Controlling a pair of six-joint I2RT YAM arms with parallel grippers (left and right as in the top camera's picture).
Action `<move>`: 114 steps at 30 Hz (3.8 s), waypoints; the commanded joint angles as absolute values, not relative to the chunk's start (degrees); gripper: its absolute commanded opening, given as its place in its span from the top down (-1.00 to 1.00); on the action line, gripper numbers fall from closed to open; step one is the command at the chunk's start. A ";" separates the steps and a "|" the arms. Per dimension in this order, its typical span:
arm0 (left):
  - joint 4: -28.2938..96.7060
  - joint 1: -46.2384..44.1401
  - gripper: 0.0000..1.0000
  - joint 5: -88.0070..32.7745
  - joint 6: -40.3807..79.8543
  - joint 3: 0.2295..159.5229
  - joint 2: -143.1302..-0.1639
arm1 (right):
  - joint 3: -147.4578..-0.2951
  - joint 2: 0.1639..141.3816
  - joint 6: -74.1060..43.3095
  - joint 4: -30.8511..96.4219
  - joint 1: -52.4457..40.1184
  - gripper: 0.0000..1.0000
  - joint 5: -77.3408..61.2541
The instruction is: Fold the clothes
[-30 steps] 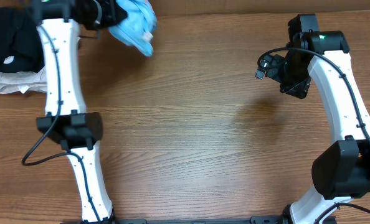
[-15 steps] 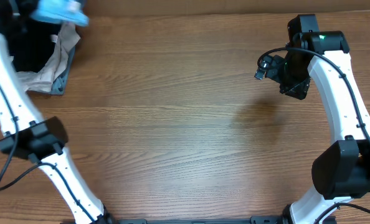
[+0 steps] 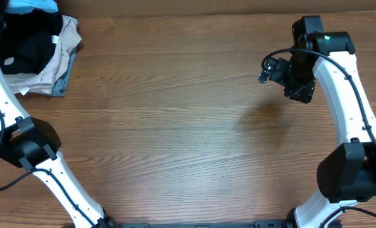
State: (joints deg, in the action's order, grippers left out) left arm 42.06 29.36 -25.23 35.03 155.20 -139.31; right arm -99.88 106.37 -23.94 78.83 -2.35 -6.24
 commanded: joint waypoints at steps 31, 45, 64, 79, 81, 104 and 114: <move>72.86 33.43 -1.00 -16.60 5.15 149.16 -121.23 | -100.33 105.78 -22.26 76.84 -2.66 -1.00 -6.92; 89.47 6.72 -1.00 -17.02 -13.69 149.08 -111.57 | -100.36 105.78 -22.31 69.84 -2.50 -1.00 -2.20; 96.79 -20.93 -1.00 -11.84 3.90 141.38 -112.51 | -100.33 105.78 -22.31 69.87 -2.50 -1.00 -2.22; 96.79 -22.37 -1.00 -5.39 4.27 139.52 -112.66 | -100.33 105.78 -22.31 69.87 -2.50 -1.00 -2.20; 96.75 -22.09 -1.00 -5.28 2.92 138.98 -112.97 | -100.33 105.78 -22.31 69.87 -2.50 -1.00 -2.22; 38.83 -12.19 -1.00 -10.63 -11.14 74.11 -76.12 | -100.36 105.78 -22.31 69.87 -2.50 -1.00 -2.22; 13.17 -2.59 -1.00 -13.78 -10.72 34.96 -44.16 | -100.36 105.78 -22.31 69.87 -2.50 -1.00 -2.22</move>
State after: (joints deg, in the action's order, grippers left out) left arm 16.08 -4.45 -11.84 -10.50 41.32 -51.72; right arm -99.85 106.37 -22.46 70.06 -2.35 -2.59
